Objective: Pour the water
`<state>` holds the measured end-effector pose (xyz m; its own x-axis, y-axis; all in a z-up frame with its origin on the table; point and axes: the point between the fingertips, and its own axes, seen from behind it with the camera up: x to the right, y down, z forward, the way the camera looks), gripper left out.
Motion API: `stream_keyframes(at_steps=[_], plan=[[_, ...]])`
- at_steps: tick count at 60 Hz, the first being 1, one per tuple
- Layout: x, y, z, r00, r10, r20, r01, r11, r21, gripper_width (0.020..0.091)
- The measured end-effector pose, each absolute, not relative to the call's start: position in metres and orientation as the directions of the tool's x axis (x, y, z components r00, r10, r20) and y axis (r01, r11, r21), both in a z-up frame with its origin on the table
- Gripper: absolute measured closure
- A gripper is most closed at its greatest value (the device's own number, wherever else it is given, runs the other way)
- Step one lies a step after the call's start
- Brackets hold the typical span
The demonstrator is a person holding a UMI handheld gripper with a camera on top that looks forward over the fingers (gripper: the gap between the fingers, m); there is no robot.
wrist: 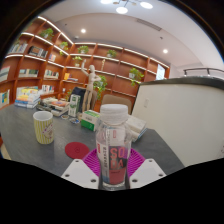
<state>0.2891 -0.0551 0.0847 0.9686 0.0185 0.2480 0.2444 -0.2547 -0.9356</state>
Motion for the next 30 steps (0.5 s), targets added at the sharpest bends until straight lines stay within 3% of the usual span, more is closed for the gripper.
stream_keyframes(at_steps=[14, 30], plan=[[0.232, -0.039, 0.099, 0.821, 0.084, 0.564, 0.560, -0.310, -0.769, 0.0773], [0.194, 0.002, 0.129, 0.300, 0.183, 0.936, 0.925, -0.296, -0.238, 0.0774]])
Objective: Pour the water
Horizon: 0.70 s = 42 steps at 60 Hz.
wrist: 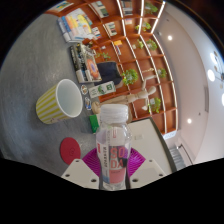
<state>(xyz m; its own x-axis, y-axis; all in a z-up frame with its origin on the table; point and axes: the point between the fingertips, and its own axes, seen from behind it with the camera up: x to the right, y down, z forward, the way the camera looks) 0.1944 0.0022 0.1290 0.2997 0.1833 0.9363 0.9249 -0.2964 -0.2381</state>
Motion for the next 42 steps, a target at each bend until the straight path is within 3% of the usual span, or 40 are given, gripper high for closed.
stream_keyframes(at_steps=[11, 24, 33, 42], plan=[[0.183, 0.021, 0.134, -0.046, 0.240, 0.970, 0.967, -0.234, 0.103, 0.0776], [0.175, 0.037, 0.147, -0.334, 0.226, 0.915, 0.905, -0.196, 0.378, 0.0775], [0.166, 0.041, 0.137, -0.390, 0.247, 0.887, 0.886, -0.162, 0.434, 0.0774], [0.166, 0.036, 0.126, -0.305, 0.279, 0.911, 0.916, -0.176, 0.360, 0.0758]])
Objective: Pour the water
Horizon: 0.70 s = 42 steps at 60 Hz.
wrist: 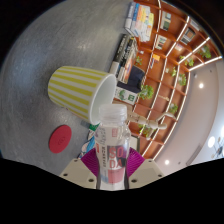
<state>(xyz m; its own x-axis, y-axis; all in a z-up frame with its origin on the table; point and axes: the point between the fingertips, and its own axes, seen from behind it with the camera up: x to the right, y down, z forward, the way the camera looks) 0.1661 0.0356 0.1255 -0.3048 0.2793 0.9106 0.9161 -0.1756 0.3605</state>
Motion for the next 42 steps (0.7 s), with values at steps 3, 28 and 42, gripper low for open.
stream_keyframes(at_steps=[3, 28, 42], plan=[[0.166, 0.029, 0.125, -0.217, 0.283, 0.934, 0.937, -0.207, 0.280, 0.0757], [0.167, 0.022, 0.140, 0.914, 0.162, 0.371, 0.405, -0.363, -0.839, 0.0755], [0.166, 0.040, 0.113, 0.985, 0.147, 0.086, 0.132, -0.336, -0.933, 0.0756]])
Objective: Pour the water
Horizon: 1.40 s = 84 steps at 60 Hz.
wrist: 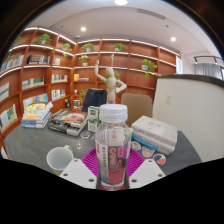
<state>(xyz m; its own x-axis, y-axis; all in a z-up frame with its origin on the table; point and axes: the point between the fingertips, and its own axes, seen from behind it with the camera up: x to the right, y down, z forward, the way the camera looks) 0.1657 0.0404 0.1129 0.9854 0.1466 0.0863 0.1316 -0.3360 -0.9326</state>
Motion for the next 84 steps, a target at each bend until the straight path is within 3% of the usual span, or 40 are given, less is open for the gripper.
stream_keyframes(at_steps=[14, 27, 38, 43, 46, 55, 72, 84], plan=[[0.177, 0.047, 0.078, 0.994, 0.108, -0.028, 0.009, -0.327, -0.945, 0.0750], [0.177, 0.043, 0.081, 0.993, 0.117, 0.018, 0.048, -0.263, -0.964, 0.0757], [0.176, 0.038, 0.079, 0.993, 0.115, 0.021, 0.055, -0.297, -0.953, 0.0590], [0.174, 0.027, 0.080, 0.992, 0.124, 0.020, 0.059, -0.318, -0.946, 0.0381], [0.172, 0.019, 0.080, 0.991, 0.128, 0.040, 0.079, -0.316, -0.945, 0.0322], [0.168, -0.023, 0.088, 0.991, 0.114, 0.070, 0.109, -0.387, -0.915, 0.0311], [0.150, -0.068, 0.162, 0.995, 0.083, 0.049, 0.076, -0.373, -0.925, 0.0300], [0.149, -0.079, 0.178, 0.996, 0.069, 0.050, 0.073, -0.385, -0.920, 0.0297]])
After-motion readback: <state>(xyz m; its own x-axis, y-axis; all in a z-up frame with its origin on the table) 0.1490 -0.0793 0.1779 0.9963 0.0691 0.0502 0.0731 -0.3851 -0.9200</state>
